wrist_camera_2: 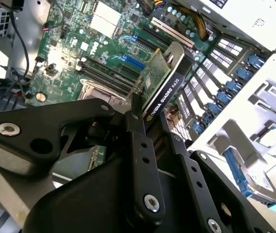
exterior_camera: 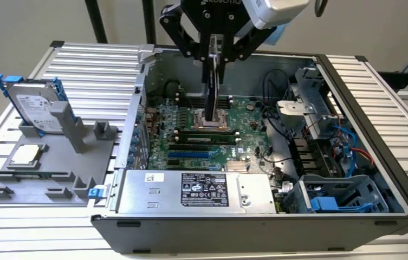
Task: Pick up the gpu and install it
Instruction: 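Pick up the gpu and move the gpu toward the slot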
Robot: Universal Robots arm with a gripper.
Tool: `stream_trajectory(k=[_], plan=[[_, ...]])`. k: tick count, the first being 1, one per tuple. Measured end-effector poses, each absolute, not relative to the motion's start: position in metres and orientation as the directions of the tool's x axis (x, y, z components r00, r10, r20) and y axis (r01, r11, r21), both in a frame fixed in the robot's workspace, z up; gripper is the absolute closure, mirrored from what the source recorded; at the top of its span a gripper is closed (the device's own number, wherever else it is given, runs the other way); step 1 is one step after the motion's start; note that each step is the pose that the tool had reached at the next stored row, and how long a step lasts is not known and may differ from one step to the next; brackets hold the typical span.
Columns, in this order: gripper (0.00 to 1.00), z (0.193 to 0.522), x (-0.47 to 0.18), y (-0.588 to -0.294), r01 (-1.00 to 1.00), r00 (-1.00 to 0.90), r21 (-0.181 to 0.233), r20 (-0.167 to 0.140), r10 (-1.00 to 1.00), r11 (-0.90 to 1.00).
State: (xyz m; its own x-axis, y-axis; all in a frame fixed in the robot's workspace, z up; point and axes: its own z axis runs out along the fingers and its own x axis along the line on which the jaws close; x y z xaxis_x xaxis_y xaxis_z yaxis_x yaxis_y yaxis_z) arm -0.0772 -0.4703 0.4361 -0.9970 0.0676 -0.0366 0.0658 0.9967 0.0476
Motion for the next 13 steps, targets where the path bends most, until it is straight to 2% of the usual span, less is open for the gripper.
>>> stream_trajectory(k=[13], plan=[[1.0,0.436,-0.06,-0.47,0.066,-0.997,0.048,-0.037,0.068,0.997]])
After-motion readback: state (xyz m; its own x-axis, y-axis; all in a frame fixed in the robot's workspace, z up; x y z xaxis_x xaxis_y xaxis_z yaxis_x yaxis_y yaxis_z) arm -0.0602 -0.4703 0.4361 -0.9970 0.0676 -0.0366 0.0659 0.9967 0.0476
